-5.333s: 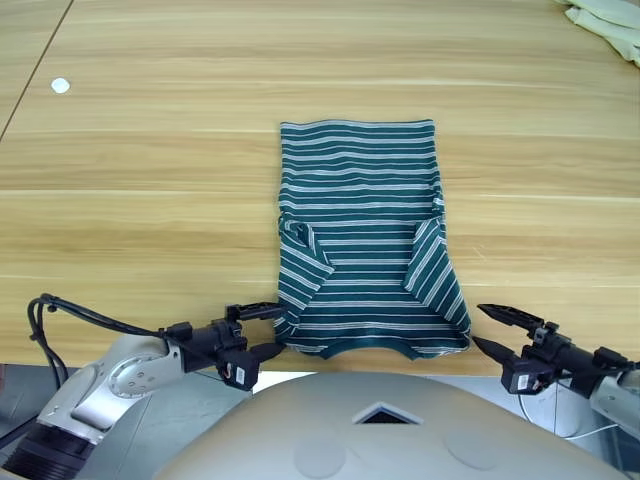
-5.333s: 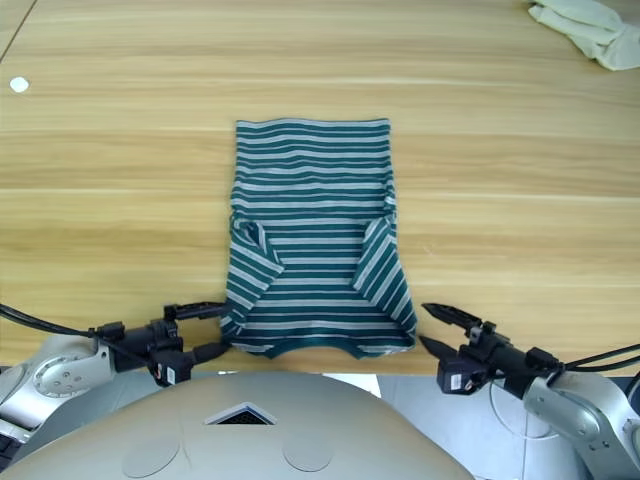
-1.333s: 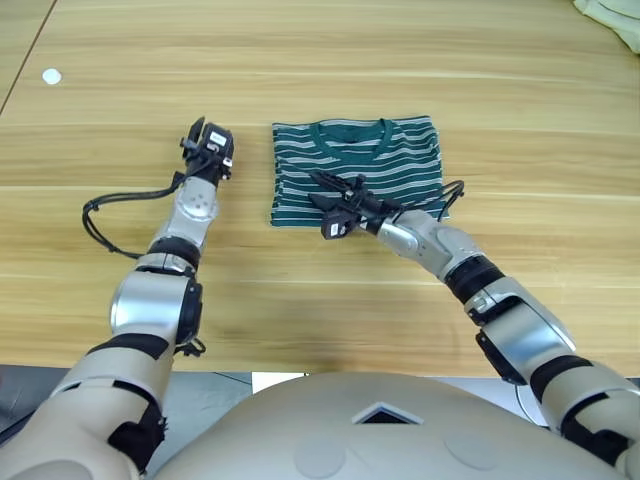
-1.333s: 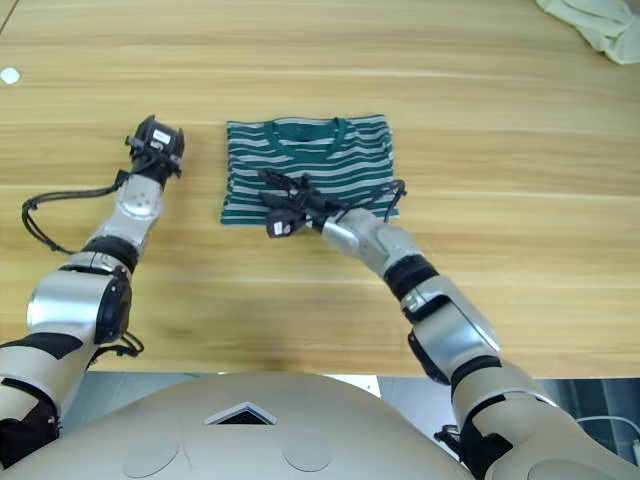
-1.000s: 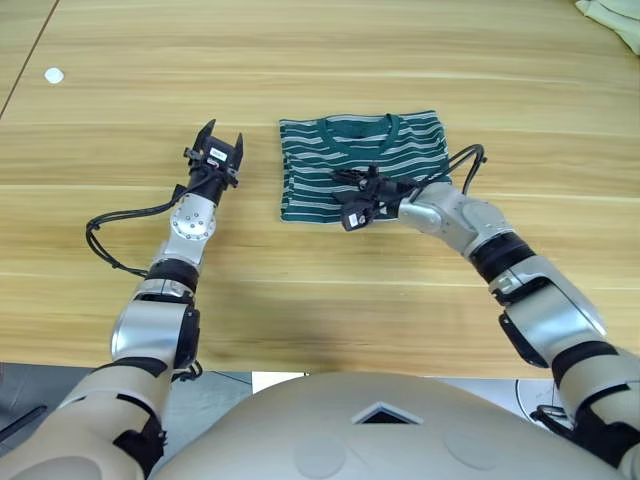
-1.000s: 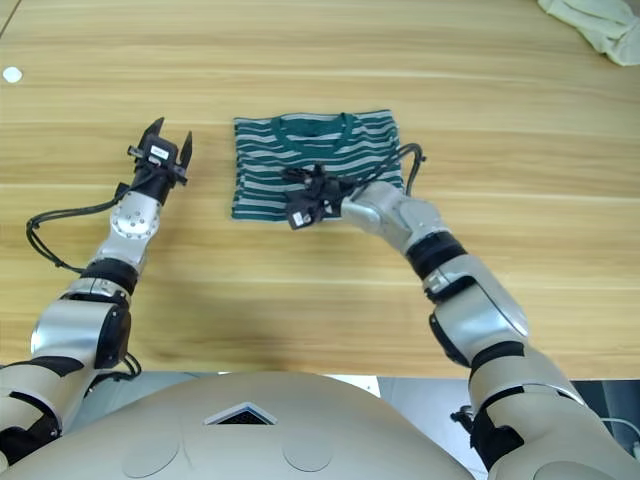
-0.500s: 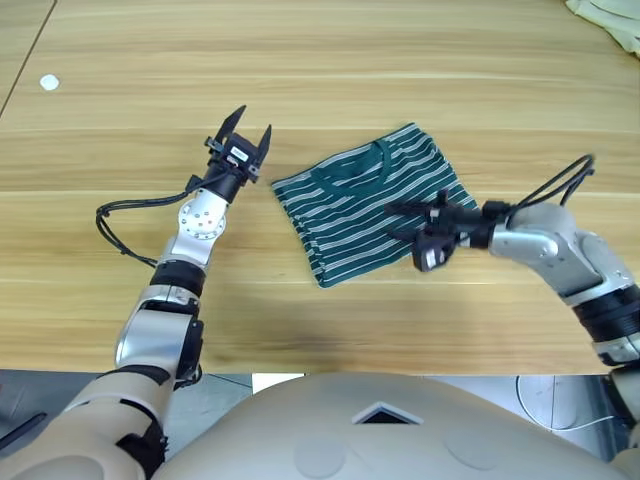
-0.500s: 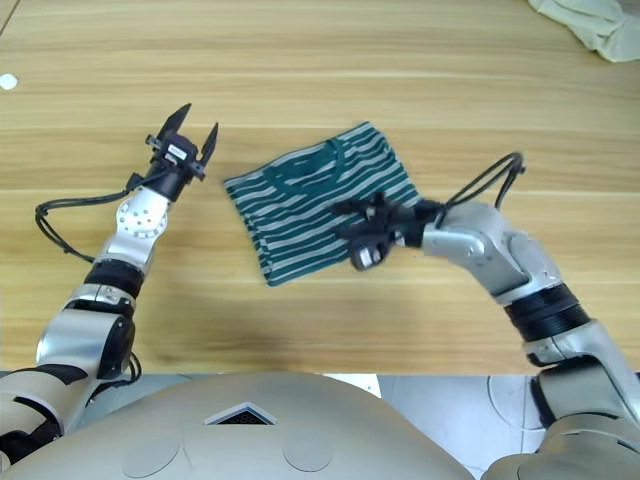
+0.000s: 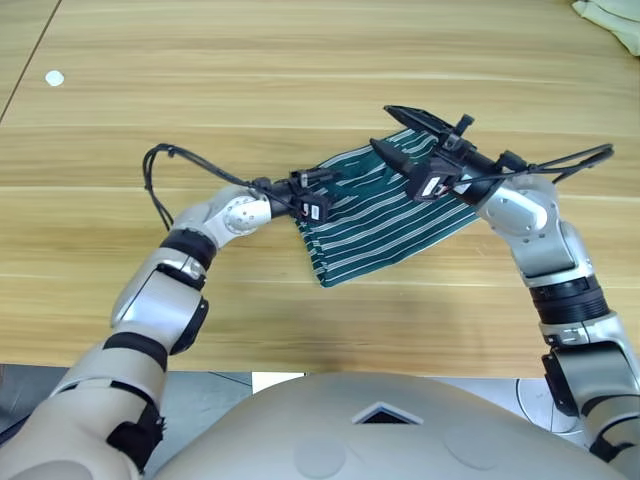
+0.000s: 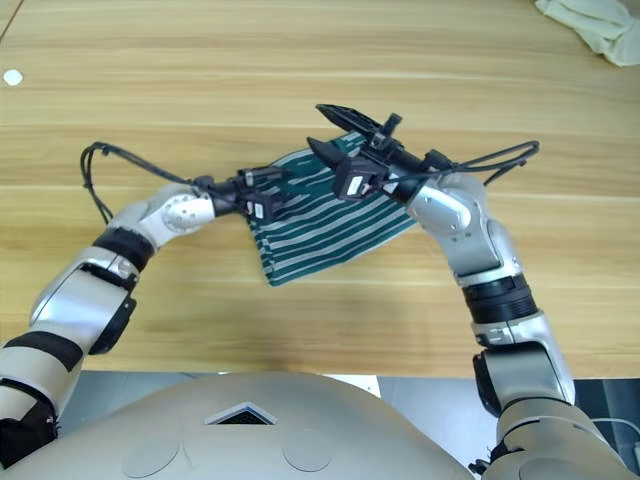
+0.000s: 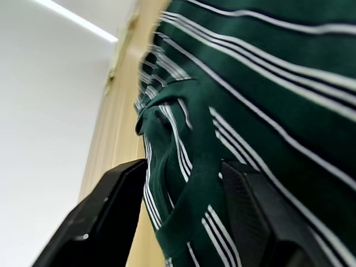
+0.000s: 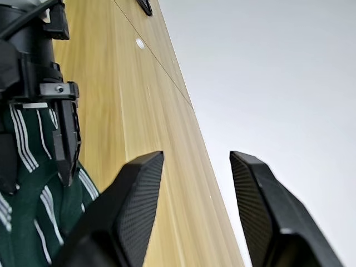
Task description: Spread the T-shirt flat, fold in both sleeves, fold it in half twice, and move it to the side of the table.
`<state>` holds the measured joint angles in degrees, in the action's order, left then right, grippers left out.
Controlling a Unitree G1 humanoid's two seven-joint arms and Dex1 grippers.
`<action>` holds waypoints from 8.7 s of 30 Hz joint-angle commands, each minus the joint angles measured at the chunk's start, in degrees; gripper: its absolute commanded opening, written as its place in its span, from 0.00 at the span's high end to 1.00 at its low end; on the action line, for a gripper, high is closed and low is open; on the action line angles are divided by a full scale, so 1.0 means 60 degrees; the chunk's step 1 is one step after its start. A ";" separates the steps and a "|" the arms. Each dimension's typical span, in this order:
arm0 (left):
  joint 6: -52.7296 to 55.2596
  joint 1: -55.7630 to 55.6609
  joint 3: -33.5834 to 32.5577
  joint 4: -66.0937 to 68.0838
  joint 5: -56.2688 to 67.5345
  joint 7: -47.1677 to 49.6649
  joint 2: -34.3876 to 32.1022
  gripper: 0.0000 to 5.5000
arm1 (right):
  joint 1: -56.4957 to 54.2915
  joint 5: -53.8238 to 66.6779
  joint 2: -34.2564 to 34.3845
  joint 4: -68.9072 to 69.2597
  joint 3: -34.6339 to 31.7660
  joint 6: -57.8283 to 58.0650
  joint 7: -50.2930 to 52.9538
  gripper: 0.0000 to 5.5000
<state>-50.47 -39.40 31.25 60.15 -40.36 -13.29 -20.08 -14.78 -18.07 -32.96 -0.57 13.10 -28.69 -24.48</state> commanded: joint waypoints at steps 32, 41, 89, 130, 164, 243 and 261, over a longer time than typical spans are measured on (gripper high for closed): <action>0.6302 0.6127 -0.5342 -1.0971 0.3903 0.0651 -0.1823 0.55 | 0.4038 -0.4205 0.0131 0.1499 0.2542 0.0488 0.0338 0.60; 0.5932 0.5837 -0.5119 -1.0311 0.3618 0.0697 -0.1675 0.55 | 0.4174 -0.3428 -0.2799 0.0739 0.1051 0.0487 -0.0747 0.60; 0.0625 0.2379 -0.1157 -0.3735 0.1933 0.1210 -0.1290 0.55 | 0.2734 -0.0112 -0.0566 0.1849 -0.1855 0.0904 0.1057 0.60; 0.0203 0.7476 -0.0524 -0.7793 0.3124 -0.4422 -0.5391 0.38 | 0.5556 -0.1992 -0.3161 0.1048 -0.0061 -0.2115 -0.0811 0.40; 0.0044 0.6867 0.0848 -0.6522 0.2617 -0.4425 -0.4503 0.90 | 0.5298 -0.1588 -0.2843 0.1159 0.0326 -0.2124 -0.0787 0.97; 0.2411 0.2640 -0.3858 -0.0375 0.4454 0.1516 -0.0040 0.51 | 0.0532 0.0828 0.3502 -0.1223 0.1013 0.1235 0.1752 0.49; 0.2647 0.3675 -0.6774 -0.2687 0.6330 0.2950 -0.0666 0.51 | -0.3708 0.2538 0.4530 -1.1972 -0.0880 0.4386 0.0641 0.49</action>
<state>-35.63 -18.86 -9.30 45.92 -2.75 4.69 -24.91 -40.37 -2.07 -0.85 -66.11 9.97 -9.05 -25.27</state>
